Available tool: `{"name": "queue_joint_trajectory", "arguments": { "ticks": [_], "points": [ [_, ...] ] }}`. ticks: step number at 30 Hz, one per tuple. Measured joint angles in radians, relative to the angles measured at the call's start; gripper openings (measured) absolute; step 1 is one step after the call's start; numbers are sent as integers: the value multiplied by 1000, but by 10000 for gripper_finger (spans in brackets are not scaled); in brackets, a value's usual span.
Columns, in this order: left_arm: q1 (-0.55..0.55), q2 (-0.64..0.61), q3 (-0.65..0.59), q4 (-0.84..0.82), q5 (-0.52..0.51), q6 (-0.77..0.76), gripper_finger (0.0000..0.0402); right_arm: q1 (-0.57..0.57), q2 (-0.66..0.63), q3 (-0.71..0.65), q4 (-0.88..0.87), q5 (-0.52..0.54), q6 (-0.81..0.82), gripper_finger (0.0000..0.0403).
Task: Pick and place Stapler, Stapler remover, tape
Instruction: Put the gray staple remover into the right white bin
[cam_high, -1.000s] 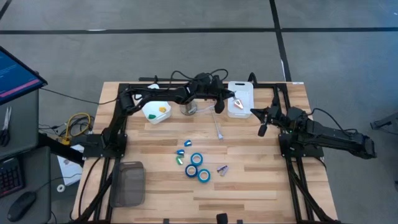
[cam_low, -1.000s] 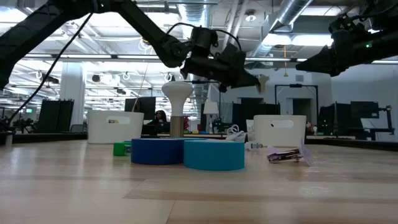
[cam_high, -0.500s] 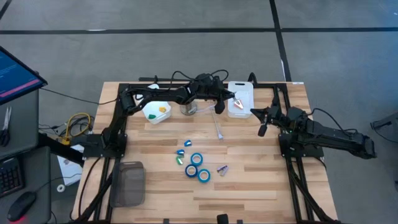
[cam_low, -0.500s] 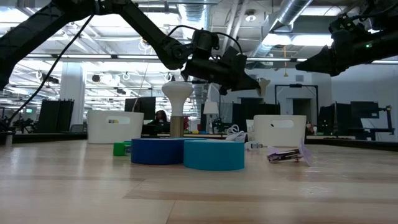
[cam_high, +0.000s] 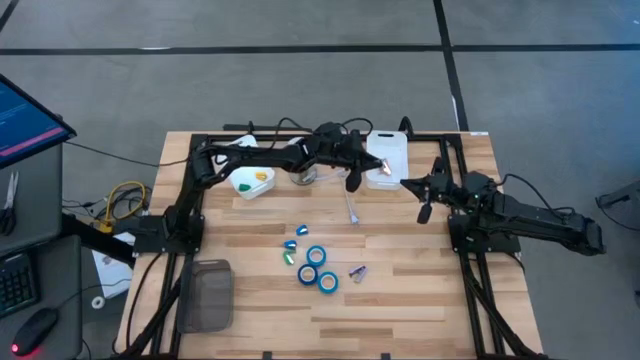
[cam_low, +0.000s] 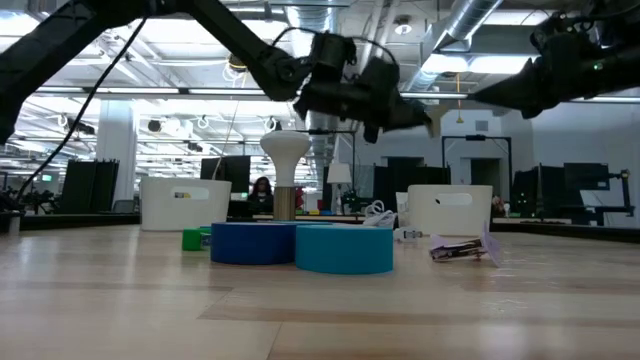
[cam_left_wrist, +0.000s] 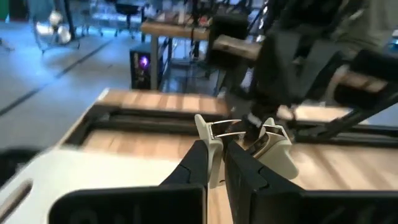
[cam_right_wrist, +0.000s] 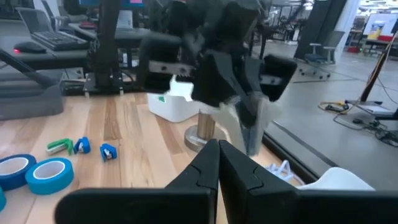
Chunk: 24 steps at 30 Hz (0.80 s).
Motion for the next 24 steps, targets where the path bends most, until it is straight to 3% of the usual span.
{"name": "queue_joint_trajectory", "arguments": {
  "ticks": [8, 19, 24],
  "points": [
    [-44, -86, -1, -32, 3, 45, 10, -1, 68, 0, 54, 5, -5, 16],
    [-44, -101, -1, -96, 1, 45, 11, 0, 285, 0, 314, 5, -9, 177],
    [-37, -101, -1, -100, 0, 45, 11, 13, 384, 0, 440, 5, -38, 205]
  ]
}}
